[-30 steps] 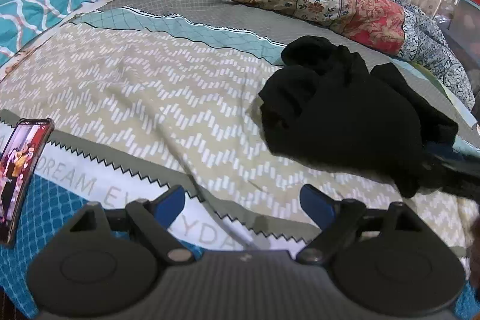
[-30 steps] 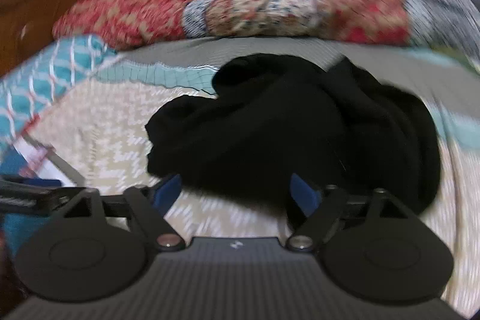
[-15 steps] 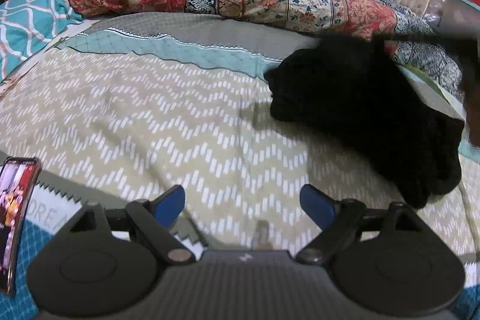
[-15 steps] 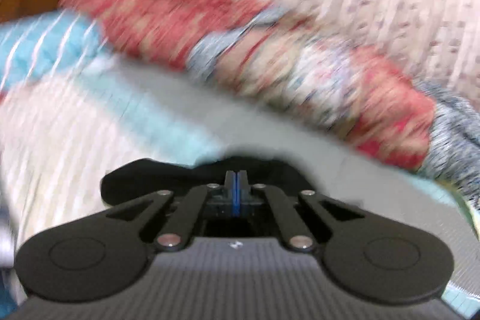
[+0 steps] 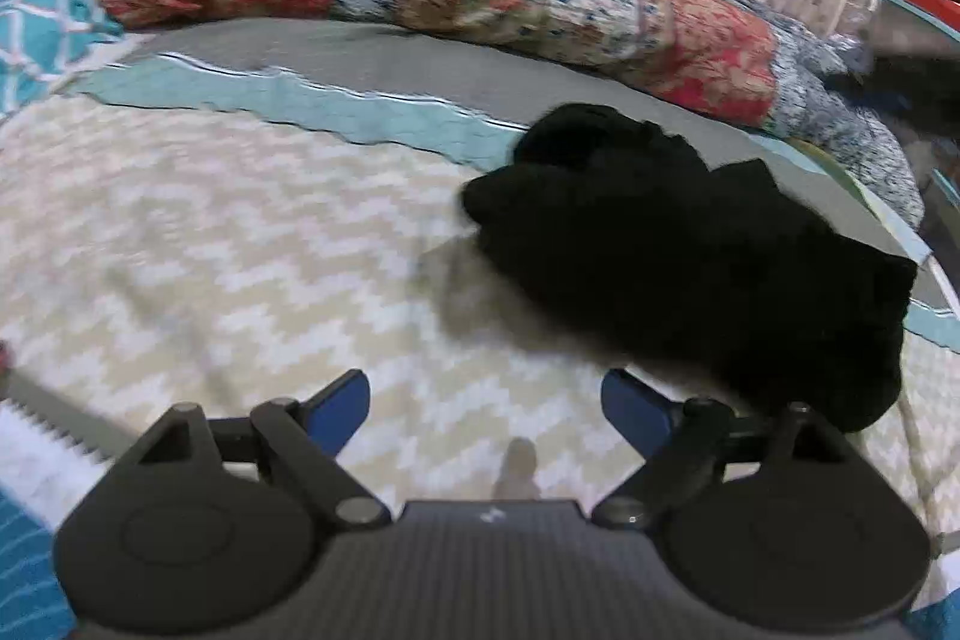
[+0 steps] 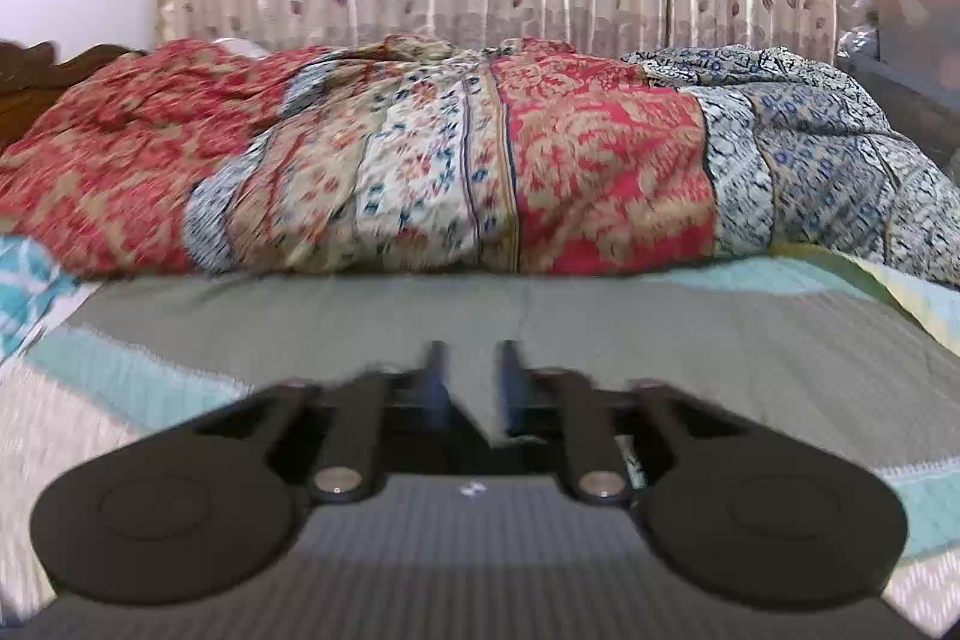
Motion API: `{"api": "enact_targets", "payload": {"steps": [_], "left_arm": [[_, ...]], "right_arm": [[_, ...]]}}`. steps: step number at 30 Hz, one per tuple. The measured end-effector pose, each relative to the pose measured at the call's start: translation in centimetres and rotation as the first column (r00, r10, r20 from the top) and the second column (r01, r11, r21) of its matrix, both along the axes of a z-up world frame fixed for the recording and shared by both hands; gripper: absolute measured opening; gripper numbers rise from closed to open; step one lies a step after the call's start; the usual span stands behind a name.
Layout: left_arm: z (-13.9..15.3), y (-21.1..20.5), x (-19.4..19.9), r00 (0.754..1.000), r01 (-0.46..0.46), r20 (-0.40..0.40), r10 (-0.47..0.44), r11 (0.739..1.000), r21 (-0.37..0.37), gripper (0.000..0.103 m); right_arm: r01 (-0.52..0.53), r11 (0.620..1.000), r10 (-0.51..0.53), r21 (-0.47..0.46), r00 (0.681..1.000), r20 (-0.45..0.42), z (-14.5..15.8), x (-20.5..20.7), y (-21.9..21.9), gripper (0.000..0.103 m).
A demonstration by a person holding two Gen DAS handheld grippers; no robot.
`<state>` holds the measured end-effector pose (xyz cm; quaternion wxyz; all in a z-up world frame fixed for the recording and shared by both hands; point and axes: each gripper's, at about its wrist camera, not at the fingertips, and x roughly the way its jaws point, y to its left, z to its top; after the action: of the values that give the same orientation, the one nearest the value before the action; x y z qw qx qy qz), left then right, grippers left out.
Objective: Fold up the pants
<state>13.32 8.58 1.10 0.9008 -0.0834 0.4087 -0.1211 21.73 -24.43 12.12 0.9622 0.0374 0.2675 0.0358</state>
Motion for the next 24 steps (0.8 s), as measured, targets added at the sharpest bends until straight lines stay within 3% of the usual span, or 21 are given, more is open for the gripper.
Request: {"api": "enact_targets", "payload": {"steps": [2,6,8,9,10,11,12,13,15,18,20,22,24], "left_arm": [[-0.7,-1.3,1.2,1.0,0.028,-0.013,-0.028,1.0,-0.003,0.088],[-2.0,-4.1,4.4,0.998,0.059,-0.01,-0.059,0.998,-0.012,0.092],[-2.4,-5.3,6.3,0.998,0.062,-0.031,-0.063,0.998,-0.027,0.066],[-2.4,-5.8,7.1,0.997,0.066,-0.042,-0.067,0.997,-0.029,0.045],[-2.1,-6.4,8.0,0.997,0.064,-0.049,-0.065,0.998,-0.024,0.033],[-1.5,-6.7,8.8,0.997,0.064,-0.045,-0.065,0.998,-0.026,0.028],[-0.5,-6.8,9.5,0.997,0.067,-0.032,-0.068,0.997,-0.038,0.025],[1.1,-6.7,10.4,0.998,0.06,-0.001,-0.06,0.997,-0.057,0.023],[4.5,-6.1,11.7,0.996,0.055,0.072,-0.048,0.994,-0.097,0.021],[10.3,-5.1,13.4,0.979,0.036,0.203,0.001,0.984,-0.176,0.021],[13.1,-5.2,14.1,0.955,-0.004,0.289,0.063,0.98,-0.198,0.032],[14.2,-6.5,14.4,0.929,-0.087,0.346,0.131,0.986,-0.14,0.077],[13.3,-7.8,14.0,0.926,-0.078,0.365,0.096,0.995,-0.063,0.083]], "right_arm": [[0.007,1.0,-0.008,-0.014,1.0,-0.008,-1.8,-2.2,-0.2,0.077],[0.081,0.996,-0.078,0.029,0.993,-0.093,-5.1,-4.6,-3.3,0.089],[0.122,0.986,-0.098,0.116,0.976,-0.194,-7.5,-4.1,-4.8,0.089],[0.142,0.974,-0.094,0.179,0.964,-0.25,-8.8,-3.8,-5.3,0.086],[0.138,0.959,-0.061,0.246,0.953,-0.296,-9.9,-3.4,-5.6,0.073],[0.123,0.943,-0.016,0.309,0.945,-0.328,-10.7,-3.1,-5.6,0.026],[0.124,0.919,0.018,0.374,0.935,-0.354,-11.1,-2.5,-5.4,0.018],[0.141,0.91,0.002,0.389,0.939,-0.344,-10.4,-2.4,-5.0,0.018],[0.086,0.905,0.021,0.417,0.969,-0.246,-7.7,-2.6,-4.0,0.016],[0.02,0.883,0.006,0.469,0.999,-0.054,-2.2,-2.9,-3.1,0.016],[0.031,0.863,-0.065,0.504,0.997,0.049,-0.3,-2.9,-3.7,0.016],[0.092,0.862,-0.158,0.499,0.983,0.09,0.2,-2.0,-4.1,0.02],[0.188,0.904,-0.226,0.385,0.973,0.054,-1.1,-0.5,-3.9,0.047]]}}
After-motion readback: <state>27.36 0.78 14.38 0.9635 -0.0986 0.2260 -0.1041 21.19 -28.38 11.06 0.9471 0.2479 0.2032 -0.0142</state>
